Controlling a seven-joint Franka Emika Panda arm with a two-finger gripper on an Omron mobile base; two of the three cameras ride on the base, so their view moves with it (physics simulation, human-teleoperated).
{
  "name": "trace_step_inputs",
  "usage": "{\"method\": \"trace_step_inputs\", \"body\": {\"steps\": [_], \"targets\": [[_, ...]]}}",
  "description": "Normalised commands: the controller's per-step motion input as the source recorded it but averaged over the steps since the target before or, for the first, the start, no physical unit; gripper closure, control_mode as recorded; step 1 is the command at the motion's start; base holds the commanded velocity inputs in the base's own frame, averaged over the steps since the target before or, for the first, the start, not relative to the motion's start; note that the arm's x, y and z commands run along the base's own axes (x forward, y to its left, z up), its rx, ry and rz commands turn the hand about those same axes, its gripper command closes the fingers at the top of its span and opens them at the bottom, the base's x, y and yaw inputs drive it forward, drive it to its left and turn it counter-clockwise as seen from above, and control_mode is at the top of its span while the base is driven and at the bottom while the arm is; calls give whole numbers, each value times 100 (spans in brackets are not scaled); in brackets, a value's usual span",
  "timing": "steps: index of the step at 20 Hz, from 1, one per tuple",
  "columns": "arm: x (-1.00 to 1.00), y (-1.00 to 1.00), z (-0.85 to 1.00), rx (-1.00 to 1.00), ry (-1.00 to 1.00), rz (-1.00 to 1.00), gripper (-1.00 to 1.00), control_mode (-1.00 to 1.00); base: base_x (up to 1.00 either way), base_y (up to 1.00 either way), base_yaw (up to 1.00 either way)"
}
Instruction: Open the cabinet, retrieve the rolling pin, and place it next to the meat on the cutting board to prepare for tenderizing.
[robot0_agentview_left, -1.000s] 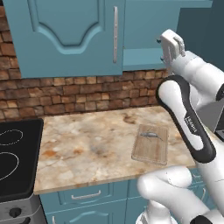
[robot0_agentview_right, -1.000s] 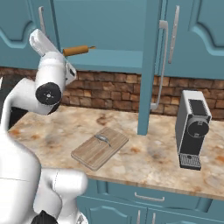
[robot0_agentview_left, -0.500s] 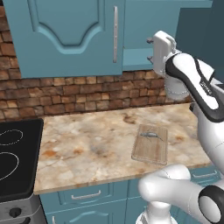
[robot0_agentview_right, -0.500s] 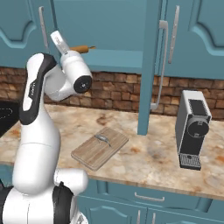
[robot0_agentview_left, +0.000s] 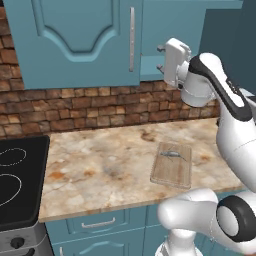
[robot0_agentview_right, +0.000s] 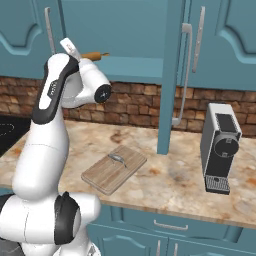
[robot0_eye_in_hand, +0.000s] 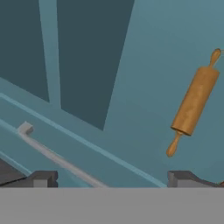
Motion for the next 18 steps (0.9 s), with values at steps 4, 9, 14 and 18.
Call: {"method": "trace_step_inputs", "body": {"steps": [4, 9, 14, 18], "targets": [[6, 23, 0, 0, 1, 2, -100, -100, 0, 0, 0], [0, 8, 0, 4, 6, 0, -100, -100, 0, 0, 0], [1, 3, 0, 6, 6, 0, -100, -100, 0, 0, 0], [19, 0, 0, 8, 11, 1, -100, -100, 0, 0, 0]]}}
